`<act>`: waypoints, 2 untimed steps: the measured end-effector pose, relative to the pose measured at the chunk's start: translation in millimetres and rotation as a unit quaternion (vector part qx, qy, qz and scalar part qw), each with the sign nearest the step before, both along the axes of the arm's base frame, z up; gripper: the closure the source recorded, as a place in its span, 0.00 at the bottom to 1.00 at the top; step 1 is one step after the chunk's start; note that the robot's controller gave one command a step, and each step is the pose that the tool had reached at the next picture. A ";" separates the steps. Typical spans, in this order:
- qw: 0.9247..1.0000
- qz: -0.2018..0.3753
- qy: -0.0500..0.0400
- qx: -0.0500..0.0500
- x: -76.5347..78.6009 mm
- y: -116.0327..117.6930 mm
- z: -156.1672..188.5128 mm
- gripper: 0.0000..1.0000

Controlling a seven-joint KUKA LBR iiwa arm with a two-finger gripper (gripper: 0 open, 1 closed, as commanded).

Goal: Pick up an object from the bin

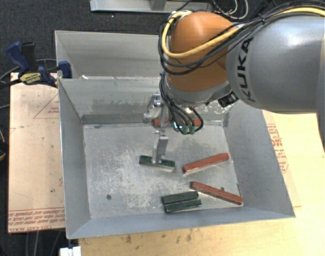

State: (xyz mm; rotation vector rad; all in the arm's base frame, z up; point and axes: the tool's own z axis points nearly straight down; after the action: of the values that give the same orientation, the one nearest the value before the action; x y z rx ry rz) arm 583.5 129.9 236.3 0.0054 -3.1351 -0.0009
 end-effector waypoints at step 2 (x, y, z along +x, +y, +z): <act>1.000 -0.004 -0.005 0.001 -59.3 -13.0 -67.2 0.00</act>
Offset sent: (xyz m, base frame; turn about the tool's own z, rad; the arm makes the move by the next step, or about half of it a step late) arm -0.0794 -0.0173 -0.0907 0.0115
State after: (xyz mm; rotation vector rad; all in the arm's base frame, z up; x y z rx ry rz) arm 524.2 116.9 169.1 -0.0061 -3.1447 -0.0028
